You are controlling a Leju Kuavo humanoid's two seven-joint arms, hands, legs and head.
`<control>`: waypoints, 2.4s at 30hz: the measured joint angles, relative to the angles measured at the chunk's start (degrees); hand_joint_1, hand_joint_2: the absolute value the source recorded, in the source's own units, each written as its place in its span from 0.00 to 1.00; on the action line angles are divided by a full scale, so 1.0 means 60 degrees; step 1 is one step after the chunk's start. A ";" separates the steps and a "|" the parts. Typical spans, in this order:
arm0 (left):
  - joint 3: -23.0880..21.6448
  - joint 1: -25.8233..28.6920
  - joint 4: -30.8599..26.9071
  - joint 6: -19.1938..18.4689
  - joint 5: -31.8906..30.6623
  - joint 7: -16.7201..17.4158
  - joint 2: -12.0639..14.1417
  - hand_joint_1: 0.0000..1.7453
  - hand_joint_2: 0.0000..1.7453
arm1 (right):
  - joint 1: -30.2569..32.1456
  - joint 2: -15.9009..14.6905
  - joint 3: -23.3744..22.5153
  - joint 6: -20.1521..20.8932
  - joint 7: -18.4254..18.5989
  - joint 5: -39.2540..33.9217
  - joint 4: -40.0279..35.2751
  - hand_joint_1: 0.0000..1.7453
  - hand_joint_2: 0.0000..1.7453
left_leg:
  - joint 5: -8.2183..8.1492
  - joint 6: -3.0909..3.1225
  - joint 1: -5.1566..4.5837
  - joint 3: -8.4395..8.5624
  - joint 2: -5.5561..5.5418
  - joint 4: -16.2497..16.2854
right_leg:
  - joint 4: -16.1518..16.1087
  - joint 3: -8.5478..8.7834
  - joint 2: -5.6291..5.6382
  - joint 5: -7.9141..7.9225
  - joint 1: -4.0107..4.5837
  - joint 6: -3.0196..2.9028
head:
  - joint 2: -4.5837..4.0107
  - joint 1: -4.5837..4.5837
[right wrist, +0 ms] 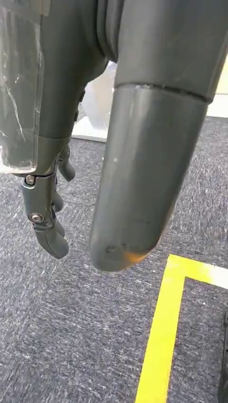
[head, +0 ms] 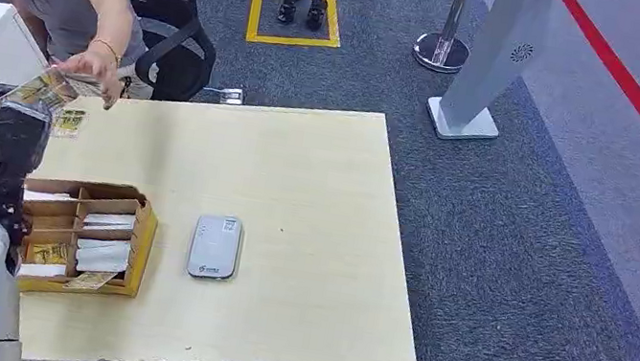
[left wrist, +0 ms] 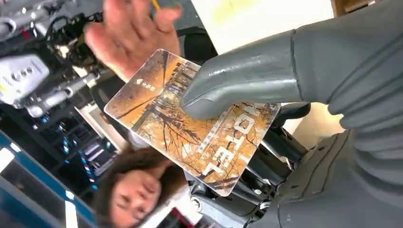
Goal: Pass the card to the sensor for recognition and then transmit it.
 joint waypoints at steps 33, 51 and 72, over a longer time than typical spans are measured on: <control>0.0930 0.0011 -0.0124 0.0077 0.0253 0.0208 -0.0215 0.00 1.00 | -0.0013 -0.0004 0.0003 -0.0026 0.0051 0.0018 0.0004 0.00 0.00 | 0.0000 0.0000 0.0001 -0.0001 -0.0009 0.0000 | 0.0000 0.0004 -0.0006 0.0000 0.0000 0.0000 | 0.0000 0.0000; -0.0129 0.1481 -0.2625 0.0248 -0.0884 -0.0339 -0.0586 0.00 1.00 | 0.0176 -0.0004 -0.0149 -0.0215 -0.0058 -0.0346 0.0000 0.00 0.00 | -0.0006 0.0006 -0.0005 -0.0002 -0.0006 0.0000 | -0.0005 0.0002 -0.0004 -0.0003 -0.0006 0.0003 | 0.0000 0.0000; -0.0647 0.4484 -0.5261 0.1035 -0.1650 -0.0681 -0.0303 0.00 1.00 | 0.0321 -0.0004 -0.0736 -0.0375 0.0058 -0.0801 0.0000 0.00 0.00 | -0.0021 0.0011 -0.0005 -0.0006 -0.0004 -0.0007 | -0.0005 0.0004 -0.0003 -0.0024 -0.0006 0.0016 | -0.0003 0.0000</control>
